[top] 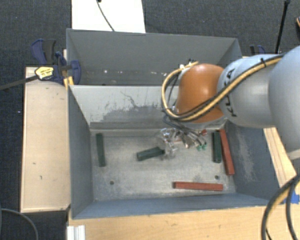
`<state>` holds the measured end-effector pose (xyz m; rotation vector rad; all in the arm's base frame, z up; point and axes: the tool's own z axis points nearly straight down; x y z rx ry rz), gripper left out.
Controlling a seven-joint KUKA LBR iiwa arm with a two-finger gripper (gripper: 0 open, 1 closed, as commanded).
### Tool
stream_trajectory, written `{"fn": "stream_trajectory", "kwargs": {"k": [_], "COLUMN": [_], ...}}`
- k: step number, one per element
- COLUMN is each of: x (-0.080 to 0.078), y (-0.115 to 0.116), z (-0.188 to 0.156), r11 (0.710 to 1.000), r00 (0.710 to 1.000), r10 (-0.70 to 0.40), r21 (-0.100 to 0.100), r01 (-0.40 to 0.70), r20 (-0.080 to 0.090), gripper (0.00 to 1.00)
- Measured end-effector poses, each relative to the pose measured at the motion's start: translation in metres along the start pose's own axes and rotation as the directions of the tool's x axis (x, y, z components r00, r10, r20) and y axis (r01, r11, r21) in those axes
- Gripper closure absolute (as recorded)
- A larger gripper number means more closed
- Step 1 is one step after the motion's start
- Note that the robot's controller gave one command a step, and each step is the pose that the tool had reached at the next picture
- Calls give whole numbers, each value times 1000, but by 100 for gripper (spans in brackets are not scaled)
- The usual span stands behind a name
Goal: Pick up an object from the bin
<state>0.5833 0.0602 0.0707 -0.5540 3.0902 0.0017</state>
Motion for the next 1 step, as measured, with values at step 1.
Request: {"fn": "stream_trajectory", "kwargs": {"k": [1], "x": [33], "y": [-2], "z": [-143], "r11": [999], "r00": [999], "r10": [46], "r21": [3], "r01": [-46], "r20": [8], "gripper": [100]}}
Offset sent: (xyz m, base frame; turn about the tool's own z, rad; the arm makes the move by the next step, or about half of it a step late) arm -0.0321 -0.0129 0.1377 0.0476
